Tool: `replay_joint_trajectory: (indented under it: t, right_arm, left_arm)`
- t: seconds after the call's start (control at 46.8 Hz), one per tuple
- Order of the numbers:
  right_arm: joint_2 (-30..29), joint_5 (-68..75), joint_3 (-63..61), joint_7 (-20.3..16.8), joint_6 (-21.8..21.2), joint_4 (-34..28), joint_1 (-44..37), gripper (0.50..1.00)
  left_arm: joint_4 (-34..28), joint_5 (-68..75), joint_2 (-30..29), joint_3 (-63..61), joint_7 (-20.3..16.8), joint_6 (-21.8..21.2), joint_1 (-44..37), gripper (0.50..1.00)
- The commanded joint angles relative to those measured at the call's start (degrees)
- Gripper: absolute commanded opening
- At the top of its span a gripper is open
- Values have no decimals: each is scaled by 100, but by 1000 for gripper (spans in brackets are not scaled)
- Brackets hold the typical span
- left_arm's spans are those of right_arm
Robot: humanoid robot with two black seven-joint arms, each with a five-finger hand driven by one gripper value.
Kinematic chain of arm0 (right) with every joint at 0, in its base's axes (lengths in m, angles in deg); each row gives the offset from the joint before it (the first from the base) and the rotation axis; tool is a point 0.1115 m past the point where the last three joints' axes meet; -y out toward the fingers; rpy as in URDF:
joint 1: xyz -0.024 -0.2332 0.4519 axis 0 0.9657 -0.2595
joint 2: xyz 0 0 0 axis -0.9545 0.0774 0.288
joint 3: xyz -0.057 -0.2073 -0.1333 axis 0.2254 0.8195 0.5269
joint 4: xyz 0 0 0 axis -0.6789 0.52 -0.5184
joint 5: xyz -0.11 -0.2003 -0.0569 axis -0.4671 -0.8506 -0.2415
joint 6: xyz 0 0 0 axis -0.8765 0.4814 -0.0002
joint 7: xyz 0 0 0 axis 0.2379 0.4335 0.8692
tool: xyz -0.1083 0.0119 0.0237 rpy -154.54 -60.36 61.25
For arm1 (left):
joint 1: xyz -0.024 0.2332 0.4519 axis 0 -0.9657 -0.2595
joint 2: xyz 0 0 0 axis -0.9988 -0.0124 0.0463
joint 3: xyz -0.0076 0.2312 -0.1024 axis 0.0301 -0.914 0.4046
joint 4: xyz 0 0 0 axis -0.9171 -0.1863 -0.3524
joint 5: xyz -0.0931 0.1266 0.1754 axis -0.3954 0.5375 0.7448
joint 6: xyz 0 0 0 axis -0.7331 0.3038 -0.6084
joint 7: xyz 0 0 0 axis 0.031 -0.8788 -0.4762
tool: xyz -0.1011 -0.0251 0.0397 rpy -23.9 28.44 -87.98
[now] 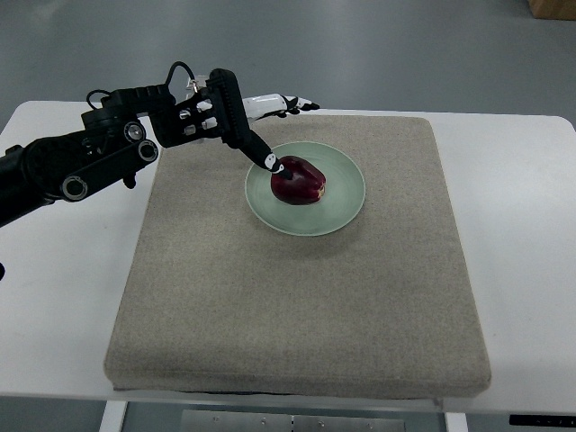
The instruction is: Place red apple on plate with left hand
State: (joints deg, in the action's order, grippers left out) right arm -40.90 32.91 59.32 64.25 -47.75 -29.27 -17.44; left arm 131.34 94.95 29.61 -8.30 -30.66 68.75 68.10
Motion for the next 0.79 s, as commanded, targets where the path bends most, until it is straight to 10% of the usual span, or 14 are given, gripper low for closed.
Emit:
replay_joint_trajectory:
  t: [0.0,0.77]
  right_arm:
    - [0,-2,0,0,0,0,0,932]
    - [0,-2,0,0,0,0,0,932]
  left_arm:
    - [-147,-717,-115,-31,-1,0,109,996]
    - [-1290,-5298,-308,329,17,325,-242,1000]
